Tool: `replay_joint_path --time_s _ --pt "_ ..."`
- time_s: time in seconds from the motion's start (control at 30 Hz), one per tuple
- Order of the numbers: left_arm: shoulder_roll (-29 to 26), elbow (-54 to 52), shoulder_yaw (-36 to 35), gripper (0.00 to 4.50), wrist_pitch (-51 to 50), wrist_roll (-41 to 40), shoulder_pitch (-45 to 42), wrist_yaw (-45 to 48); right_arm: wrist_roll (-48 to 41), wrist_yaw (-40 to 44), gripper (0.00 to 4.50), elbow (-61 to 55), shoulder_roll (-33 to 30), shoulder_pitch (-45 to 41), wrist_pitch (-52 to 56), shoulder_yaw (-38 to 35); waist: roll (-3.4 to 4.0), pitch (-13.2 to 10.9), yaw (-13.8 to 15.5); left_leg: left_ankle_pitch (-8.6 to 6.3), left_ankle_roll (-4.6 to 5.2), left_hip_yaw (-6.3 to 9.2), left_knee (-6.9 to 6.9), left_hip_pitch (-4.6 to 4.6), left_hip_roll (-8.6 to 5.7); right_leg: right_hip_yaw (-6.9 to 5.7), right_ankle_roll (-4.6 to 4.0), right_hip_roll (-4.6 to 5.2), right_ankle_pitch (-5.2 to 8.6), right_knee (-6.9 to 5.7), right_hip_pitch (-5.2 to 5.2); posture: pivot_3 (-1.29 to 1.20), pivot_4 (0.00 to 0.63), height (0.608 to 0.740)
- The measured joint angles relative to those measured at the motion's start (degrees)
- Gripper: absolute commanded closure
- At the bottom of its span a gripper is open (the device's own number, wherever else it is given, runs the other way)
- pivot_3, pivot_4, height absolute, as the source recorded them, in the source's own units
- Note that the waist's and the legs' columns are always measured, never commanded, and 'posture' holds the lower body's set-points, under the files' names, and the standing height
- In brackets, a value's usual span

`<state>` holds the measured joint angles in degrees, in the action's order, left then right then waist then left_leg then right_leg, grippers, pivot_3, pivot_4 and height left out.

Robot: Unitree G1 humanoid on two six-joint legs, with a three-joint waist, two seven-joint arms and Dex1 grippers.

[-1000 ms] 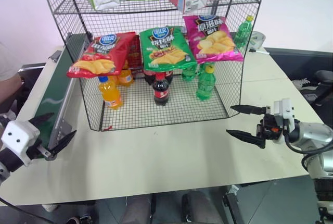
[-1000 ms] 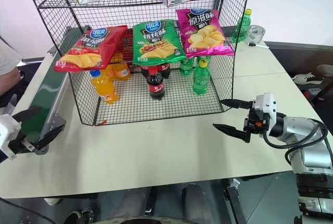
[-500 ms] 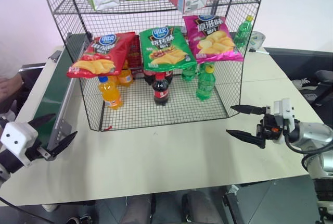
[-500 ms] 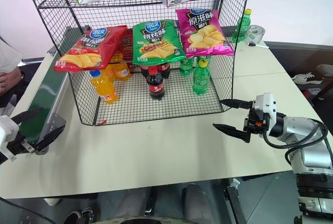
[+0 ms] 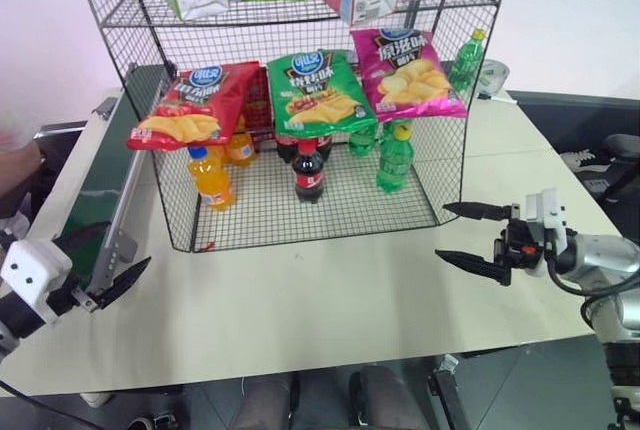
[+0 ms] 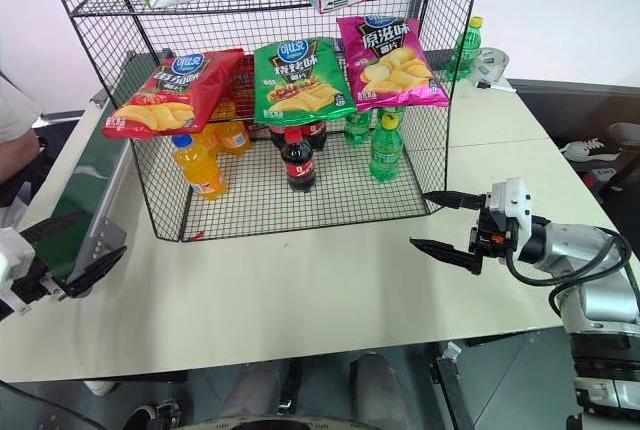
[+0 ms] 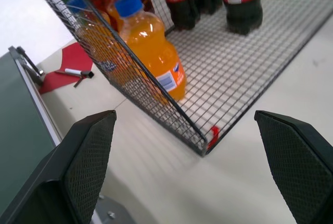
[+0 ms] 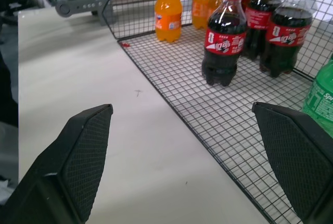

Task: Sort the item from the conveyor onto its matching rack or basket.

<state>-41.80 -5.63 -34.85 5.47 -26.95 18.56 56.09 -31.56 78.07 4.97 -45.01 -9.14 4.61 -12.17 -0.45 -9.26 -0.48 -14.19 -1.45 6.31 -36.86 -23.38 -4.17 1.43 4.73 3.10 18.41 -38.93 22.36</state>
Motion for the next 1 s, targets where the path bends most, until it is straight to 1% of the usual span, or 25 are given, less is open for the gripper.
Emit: replay_joint_path --time_s 0.3,0.5,1.0 --pt "0.9 1.1 -0.1 0.05 0.5 -1.0 0.7 1.1 0.0 -1.5 0.0 0.0 -0.3 -0.4 1.5 0.1 0.0 0.0 0.0 0.0 0.0 0.0 0.0 0.0 0.0 0.0 -0.07 0.0 0.04 0.02 0.0 0.0 0.15 0.74" --pt "1.3 0.2 0.4 0.05 0.5 -1.0 0.1 0.6 -2.7 -3.5 0.0 -0.2 0.6 -3.3 7.5 0.1 0.0 0.0 0.0 0.0 0.0 0.0 0.01 -0.01 0.0 0.0 -0.06 0.0 0.04 0.02 0.01 0.0 0.15 0.74" --pt "2.7 -1.2 2.2 0.05 1.5 1.3 -0.3 -1.7 -1.5 -5.6 0.0 -5.0 5.3 -3.1 4.7 1.6 0.04 0.0 -0.1 0.0 0.01 0.0 0.09 -0.02 0.0 -0.01 0.02 0.0 -0.01 0.1 0.02 0.0 0.15 0.74"
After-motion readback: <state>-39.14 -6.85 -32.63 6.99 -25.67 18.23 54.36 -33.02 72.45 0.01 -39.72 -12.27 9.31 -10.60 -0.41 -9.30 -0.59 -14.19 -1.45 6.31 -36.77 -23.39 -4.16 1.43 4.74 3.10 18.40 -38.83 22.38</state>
